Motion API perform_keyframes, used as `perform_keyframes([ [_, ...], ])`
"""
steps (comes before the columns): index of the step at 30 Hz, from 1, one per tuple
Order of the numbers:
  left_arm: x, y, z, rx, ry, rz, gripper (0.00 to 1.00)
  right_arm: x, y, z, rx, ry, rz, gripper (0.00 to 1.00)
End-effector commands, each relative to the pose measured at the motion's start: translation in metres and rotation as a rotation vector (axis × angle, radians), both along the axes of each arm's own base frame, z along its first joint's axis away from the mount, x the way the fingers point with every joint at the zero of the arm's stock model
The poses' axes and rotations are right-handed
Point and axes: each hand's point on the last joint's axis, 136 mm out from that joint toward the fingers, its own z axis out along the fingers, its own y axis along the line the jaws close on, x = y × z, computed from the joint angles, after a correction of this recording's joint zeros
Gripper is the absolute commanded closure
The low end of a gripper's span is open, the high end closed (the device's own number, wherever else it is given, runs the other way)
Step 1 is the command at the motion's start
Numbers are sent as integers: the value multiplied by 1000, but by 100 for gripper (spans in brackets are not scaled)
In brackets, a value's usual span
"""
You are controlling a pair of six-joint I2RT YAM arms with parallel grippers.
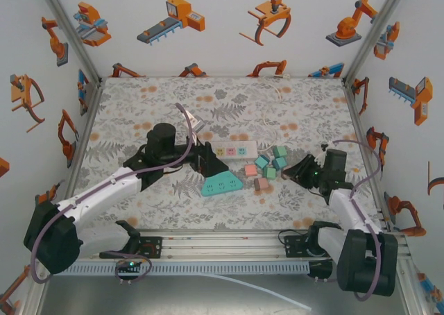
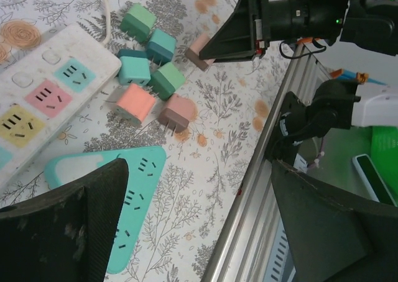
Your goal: Pull the plug off the socket
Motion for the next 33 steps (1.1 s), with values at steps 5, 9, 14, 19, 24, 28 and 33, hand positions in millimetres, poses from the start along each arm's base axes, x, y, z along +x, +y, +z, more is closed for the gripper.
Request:
perform_keyframes([
  [5,14,3,15,9,-112,77,6,19,14,5,95,-80,59,85],
  [9,21,15,17,24,-150,161,2,22,20,-4,118,-69,78,82],
  [14,28,32,17,50,-182,260,3,22,24,-16,115,-39,84,66],
  [19,34,46,16,63,-195,341,3,17,19,-23,66,-9,52,55],
  [24,39,56,17,76,-202,404,3,8,7,-28,-17,31,21,47],
  [28,45,69,17,91,-203,486,3,4,-3,-19,-88,34,-8,45],
  [33,57,94,15,132,-178,636,3,8,-10,13,-205,-40,10,45],
])
